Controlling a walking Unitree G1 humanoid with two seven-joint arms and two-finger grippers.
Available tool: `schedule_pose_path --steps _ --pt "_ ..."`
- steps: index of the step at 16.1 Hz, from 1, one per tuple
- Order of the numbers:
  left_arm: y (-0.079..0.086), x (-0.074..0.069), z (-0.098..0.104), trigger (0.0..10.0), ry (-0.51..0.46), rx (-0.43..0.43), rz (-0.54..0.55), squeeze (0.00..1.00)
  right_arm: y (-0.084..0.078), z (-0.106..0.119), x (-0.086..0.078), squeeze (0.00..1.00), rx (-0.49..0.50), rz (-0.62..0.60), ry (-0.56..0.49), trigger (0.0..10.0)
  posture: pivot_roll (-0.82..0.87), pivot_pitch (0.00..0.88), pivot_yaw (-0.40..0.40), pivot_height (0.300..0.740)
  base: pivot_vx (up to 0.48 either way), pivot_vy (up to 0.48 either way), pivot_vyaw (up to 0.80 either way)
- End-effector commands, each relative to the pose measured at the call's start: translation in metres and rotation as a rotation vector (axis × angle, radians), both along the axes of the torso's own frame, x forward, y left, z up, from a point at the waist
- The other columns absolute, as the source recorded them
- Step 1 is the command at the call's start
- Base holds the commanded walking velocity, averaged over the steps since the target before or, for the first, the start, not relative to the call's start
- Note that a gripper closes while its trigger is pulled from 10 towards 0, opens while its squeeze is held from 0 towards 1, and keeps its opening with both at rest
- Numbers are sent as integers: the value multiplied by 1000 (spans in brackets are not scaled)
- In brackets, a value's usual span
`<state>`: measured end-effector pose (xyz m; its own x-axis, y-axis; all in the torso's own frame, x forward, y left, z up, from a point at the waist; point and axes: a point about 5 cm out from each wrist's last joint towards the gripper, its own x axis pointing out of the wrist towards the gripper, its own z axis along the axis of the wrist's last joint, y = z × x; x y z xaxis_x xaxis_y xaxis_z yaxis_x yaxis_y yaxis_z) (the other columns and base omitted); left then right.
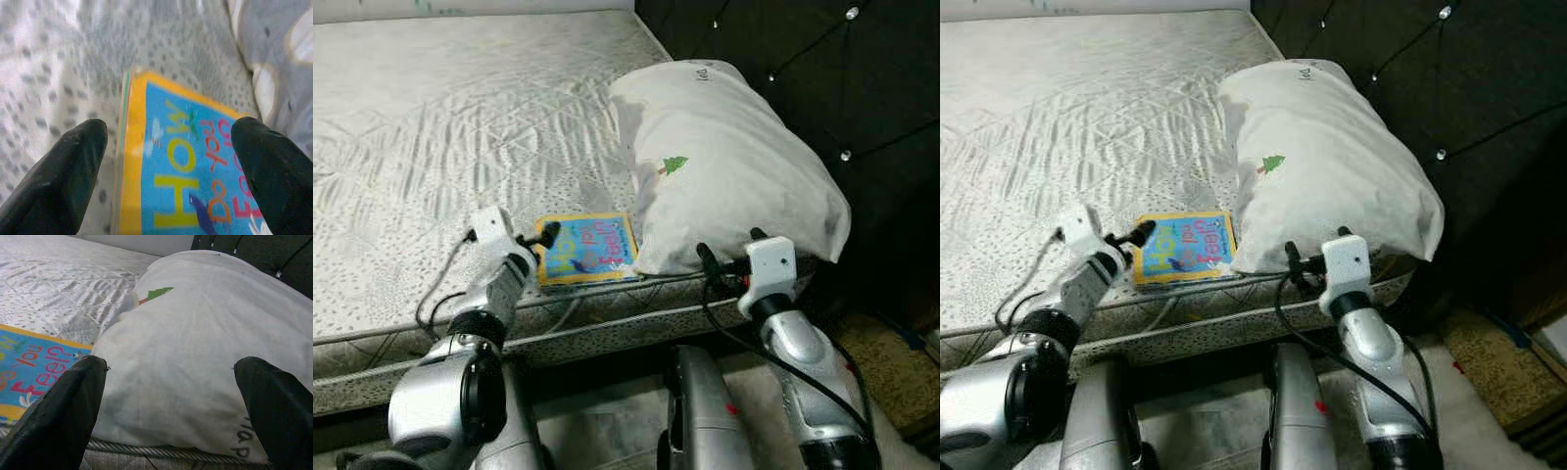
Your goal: Clean up the room
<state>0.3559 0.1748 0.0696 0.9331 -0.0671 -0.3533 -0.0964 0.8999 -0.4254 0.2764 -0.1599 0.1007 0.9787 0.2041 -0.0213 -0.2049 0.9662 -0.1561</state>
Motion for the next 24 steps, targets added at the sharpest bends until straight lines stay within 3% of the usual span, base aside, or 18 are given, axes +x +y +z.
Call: schedule_pose_path --steps 1,5,7,8,9,10,12,16,17,19,21,22,24 --pt "9 -6 2 10000 -64 78 -6 1000 8 1 7 0 10 14 -13 10000 -62 0 -41 520 0 0 0" --pt "41 -30 12 10000 -207 206 94 1000 12 2 16 0 33 5 -26 10000 -21 0 -42 520 0 0 0" --pt "37 -49 13 10000 -225 276 87 1000 16 -1 22 0 28 12 -32 10000 7 0 -45 520 0 0 0" --pt "34 -52 12 10000 -214 328 57 1000 18 0 25 0 22 17 -43 10000 13 0 -44 520 0 0 0" --pt "29 -54 15 10000 -232 365 18 710 20 5 32 0 32 14 -56 10000 14 0 -40 520 0 0 0" --pt "24 -56 17 10000 -239 404 -40 0 20 9 34 0 61 18 -64 10000 12 0 -34 520 0 0 0" --pt "20 -55 22 10000 -255 446 -98 0 21 13 36 0 103 31 -87 10000 4 0 -14 520 0 0 0" --pt "13 -39 34 10000 -265 396 -60 0 26 19 40 0 125 54 -103 10000 -27 0 -7 551 0 0 -109" --pt "11 -37 35 10000 -264 392 -60 0 31 18 40 0 85 32 -88 10000 -30 0 -10 551 0 0 0" --pt "11 -37 35 10000 -258 387 -56 0 31 18 41 0 48 11 -84 10000 -30 0 -12 551 0 0 0" --pt "12 -41 33 10000 -251 388 -49 0 30 15 36 0 143 69 -58 10000 0 0 -22 556 0 0 0" --pt "12 -44 32 10000 -249 389 -49 0 25 14 38 0 178 13 -41 10000 5 0 -25 566 0 0 0" --pt "14 -49 29 10000 -237 395 -44 0 27 14 40 0 175 2 -40 10000 5 0 -29 586 0 0 0"
